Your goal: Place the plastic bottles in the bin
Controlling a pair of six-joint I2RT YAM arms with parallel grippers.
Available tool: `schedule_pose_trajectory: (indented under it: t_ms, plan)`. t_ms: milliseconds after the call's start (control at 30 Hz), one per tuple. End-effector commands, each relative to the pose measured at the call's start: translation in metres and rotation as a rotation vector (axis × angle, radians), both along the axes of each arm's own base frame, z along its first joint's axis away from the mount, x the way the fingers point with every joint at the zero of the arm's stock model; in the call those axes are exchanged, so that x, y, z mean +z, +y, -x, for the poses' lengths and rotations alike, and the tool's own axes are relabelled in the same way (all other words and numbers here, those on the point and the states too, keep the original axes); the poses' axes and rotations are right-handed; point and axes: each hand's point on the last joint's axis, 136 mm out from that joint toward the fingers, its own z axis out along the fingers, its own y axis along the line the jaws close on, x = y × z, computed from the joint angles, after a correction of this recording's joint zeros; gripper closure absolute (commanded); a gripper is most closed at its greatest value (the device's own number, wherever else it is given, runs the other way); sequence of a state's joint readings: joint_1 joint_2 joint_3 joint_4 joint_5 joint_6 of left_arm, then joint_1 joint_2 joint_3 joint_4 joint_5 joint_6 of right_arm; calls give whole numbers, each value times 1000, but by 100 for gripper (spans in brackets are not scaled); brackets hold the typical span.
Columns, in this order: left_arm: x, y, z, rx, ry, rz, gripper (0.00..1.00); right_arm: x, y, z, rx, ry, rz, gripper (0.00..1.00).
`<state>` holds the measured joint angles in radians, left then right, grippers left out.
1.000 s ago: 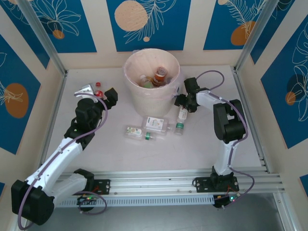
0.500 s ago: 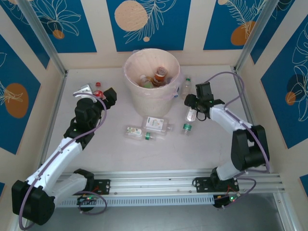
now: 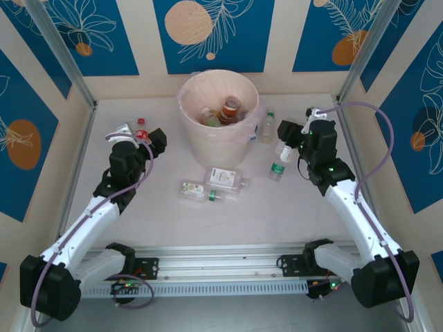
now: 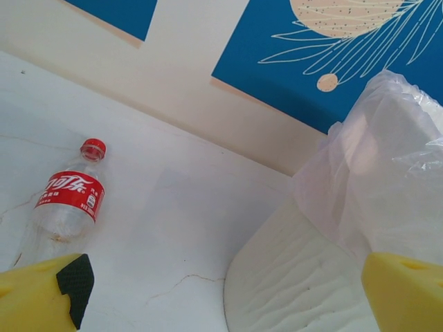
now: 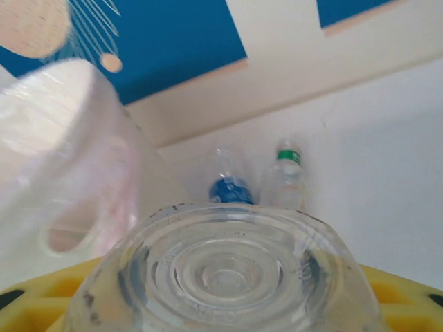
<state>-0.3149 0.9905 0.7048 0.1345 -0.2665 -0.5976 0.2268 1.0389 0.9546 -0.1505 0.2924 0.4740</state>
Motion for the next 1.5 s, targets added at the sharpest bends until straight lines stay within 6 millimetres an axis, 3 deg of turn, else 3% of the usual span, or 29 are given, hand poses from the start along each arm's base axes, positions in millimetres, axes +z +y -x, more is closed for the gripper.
schedule_pose_trajectory:
  t_ms: [0, 133, 300, 567, 733, 833, 1033, 1200, 1367, 1467]
  plan:
    - [-3, 4, 0, 8, 6, 18, 0, 64, 15, 10, 91, -142, -70, 53]
    - [-7, 5, 0, 7, 15, 25, 0, 108, 29, 12, 166, -218, -159, 54]
    - [-10, 10, 3, 16, 23, 36, 0, 167, 63, 10, 329, -345, -218, 54]
    - [-9, 15, 8, 26, 16, 49, 0, 210, 114, -24, 449, -418, -162, 54]
    - [-11, 16, 9, 25, 22, 55, 0, 226, 130, -55, 444, -458, -97, 54]
    - [-13, 16, 9, 25, 27, 62, 0, 212, 136, -80, 403, -443, -13, 54]
    - [-15, 18, 9, 28, 33, 63, 0, 150, 153, -118, 387, -314, 145, 48]
    - [-19, 20, 8, 32, 45, 61, 0, 107, 150, -132, 312, -195, 216, 22]
    - [-26, 22, 6, 38, 71, 48, 0, 99, 136, -131, 206, -139, 244, 3]
    - [-27, 25, 5, 46, 77, 46, 0, 105, 136, -124, 207, -152, 239, 1]
